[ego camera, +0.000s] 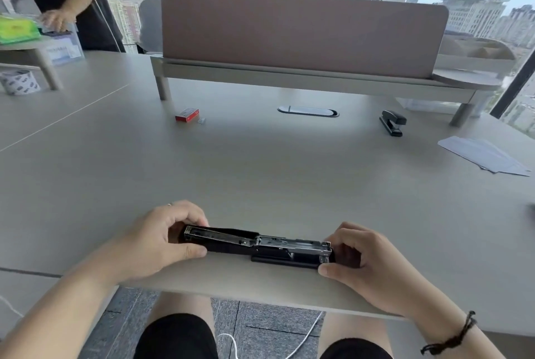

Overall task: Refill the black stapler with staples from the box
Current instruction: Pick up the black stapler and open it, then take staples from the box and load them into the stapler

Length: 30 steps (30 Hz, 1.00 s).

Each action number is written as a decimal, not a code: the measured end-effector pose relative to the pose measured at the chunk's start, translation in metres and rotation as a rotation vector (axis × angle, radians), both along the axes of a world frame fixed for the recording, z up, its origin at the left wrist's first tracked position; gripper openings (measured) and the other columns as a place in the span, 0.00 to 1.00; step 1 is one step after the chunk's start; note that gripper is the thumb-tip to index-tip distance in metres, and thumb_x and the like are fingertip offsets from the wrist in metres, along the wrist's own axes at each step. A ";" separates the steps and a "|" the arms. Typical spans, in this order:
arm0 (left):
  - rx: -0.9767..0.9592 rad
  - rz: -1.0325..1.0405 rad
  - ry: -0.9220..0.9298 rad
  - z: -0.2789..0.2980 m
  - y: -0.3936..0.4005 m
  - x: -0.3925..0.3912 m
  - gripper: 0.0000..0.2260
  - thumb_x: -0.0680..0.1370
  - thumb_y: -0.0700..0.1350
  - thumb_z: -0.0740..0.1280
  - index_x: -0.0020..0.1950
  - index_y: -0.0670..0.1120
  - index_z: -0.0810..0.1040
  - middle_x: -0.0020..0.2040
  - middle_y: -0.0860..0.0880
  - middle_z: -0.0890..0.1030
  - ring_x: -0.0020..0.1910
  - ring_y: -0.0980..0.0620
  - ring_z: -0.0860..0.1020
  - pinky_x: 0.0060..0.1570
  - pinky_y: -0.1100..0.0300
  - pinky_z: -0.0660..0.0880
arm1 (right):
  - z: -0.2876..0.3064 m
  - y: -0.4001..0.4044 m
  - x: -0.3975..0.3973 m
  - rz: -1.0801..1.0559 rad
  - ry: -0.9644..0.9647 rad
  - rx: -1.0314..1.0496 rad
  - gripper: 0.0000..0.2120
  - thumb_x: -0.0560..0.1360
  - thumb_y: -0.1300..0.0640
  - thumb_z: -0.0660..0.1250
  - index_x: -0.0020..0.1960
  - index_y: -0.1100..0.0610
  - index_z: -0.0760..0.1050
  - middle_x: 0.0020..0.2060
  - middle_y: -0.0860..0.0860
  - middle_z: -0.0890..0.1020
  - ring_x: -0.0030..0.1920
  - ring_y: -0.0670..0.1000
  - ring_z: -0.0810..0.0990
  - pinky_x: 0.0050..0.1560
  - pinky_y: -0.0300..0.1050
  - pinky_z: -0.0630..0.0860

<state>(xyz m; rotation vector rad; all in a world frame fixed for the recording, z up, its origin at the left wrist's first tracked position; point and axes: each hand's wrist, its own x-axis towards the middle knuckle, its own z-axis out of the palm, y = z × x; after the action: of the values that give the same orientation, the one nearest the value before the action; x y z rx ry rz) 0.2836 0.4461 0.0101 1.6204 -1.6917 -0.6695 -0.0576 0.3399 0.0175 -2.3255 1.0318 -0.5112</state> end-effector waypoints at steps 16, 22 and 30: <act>0.121 -0.061 0.253 0.001 -0.005 0.018 0.36 0.56 0.63 0.82 0.62 0.56 0.81 0.59 0.55 0.82 0.59 0.56 0.79 0.60 0.59 0.75 | 0.009 -0.007 -0.006 0.012 -0.031 0.206 0.24 0.58 0.47 0.80 0.53 0.41 0.82 0.40 0.44 0.81 0.35 0.42 0.76 0.40 0.34 0.72; -0.047 0.340 0.302 0.022 -0.068 0.046 0.11 0.70 0.52 0.77 0.50 0.51 0.85 0.42 0.53 0.87 0.40 0.57 0.82 0.48 0.58 0.76 | 0.017 -0.075 0.027 -0.113 -0.252 0.333 0.24 0.59 0.40 0.81 0.51 0.49 0.86 0.41 0.57 0.86 0.36 0.46 0.81 0.37 0.33 0.74; -0.114 0.647 0.103 0.011 -0.157 0.077 0.03 0.75 0.45 0.72 0.43 0.48 0.85 0.34 0.53 0.83 0.37 0.51 0.80 0.35 0.64 0.70 | 0.004 -0.153 0.178 -0.141 -0.164 0.281 0.12 0.71 0.54 0.77 0.54 0.54 0.83 0.40 0.49 0.82 0.31 0.45 0.76 0.27 0.33 0.69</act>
<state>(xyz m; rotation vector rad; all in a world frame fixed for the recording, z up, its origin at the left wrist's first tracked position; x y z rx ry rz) 0.3605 0.2886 0.0211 1.8687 -1.0139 -0.3160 0.1203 0.1869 0.0211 -1.9426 1.1152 -0.5612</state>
